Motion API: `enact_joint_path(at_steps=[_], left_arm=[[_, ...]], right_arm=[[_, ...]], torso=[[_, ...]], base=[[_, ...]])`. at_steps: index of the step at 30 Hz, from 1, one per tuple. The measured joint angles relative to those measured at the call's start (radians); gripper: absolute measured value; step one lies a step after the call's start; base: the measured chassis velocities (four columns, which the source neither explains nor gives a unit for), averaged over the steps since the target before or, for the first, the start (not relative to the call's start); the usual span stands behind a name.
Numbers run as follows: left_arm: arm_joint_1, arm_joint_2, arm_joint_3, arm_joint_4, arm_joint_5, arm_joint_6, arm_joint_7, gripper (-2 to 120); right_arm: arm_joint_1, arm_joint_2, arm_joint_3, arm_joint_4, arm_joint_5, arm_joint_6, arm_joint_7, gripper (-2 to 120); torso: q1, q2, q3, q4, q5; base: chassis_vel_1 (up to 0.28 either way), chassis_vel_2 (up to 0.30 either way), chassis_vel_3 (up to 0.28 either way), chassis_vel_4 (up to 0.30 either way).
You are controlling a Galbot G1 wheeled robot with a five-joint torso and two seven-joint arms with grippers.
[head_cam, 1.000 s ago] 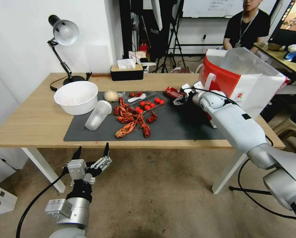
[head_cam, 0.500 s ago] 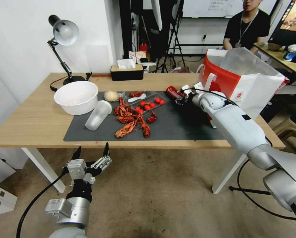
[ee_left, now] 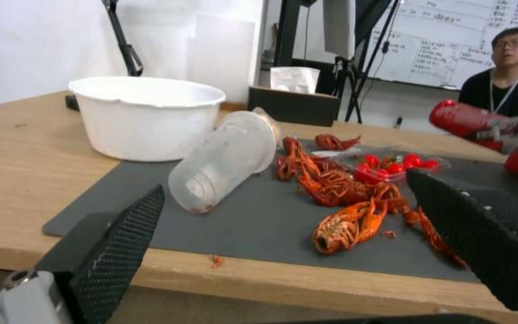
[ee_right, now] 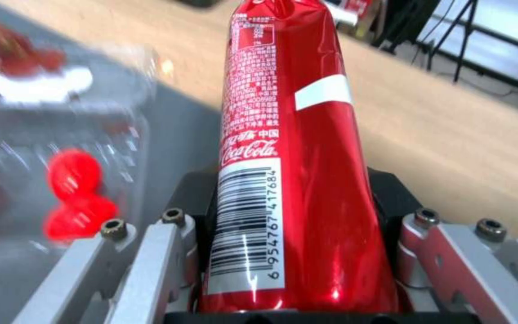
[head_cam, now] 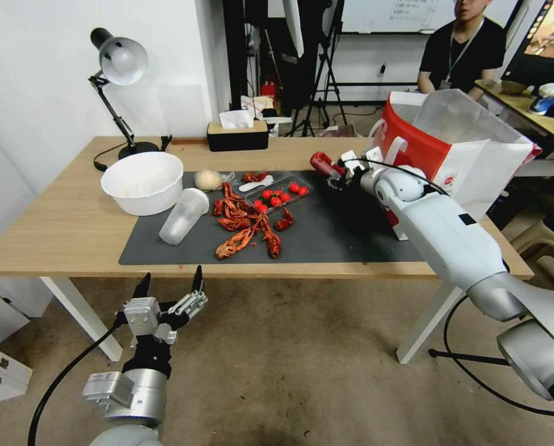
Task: Pick up the trash from the table and place it into the takeout bag.
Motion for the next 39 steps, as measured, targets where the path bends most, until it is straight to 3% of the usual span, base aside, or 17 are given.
enact_joint_path(at_steps=[2,13,23,31,39], left_arm=[[0.001,0.000,-0.001,-0.003,0.000,0.000,-0.001,100],[0.006,-0.003,0.000,-0.011,0.003,-0.001,-0.001,100],[0.011,-0.011,-0.001,-0.015,0.007,-0.007,-0.002,100],[0.011,-0.012,-0.001,-0.014,0.009,-0.010,-0.003,100],[0.011,-0.015,0.005,-0.013,0.013,-0.010,-0.003,100]], right_arm=[[-0.019,-0.017,0.017,0.089,0.028,-0.041,0.051,41],[-0.102,-0.056,0.055,0.336,0.149,-0.183,0.225,41],[-0.228,-0.130,0.101,0.579,0.197,-0.190,0.279,41],[-0.323,-0.200,0.258,0.804,0.237,-0.188,0.411,41],[-0.287,-0.267,0.360,0.841,0.325,-0.188,0.533,41]], torso=[[0.000,0.000,0.000,0.0000,-0.0001],[0.000,0.000,0.000,0.0000,0.0001],[0.000,0.000,0.000,0.0000,0.0001],[0.000,0.000,0.000,-0.0001,0.0002],[0.000,0.000,0.000,-0.0002,0.0002]], base=[[0.000,0.000,0.000,0.000],[0.000,0.000,0.000,0.000],[0.000,0.000,0.000,0.000],[0.000,0.000,0.000,0.000],[0.000,0.000,0.000,0.000]])
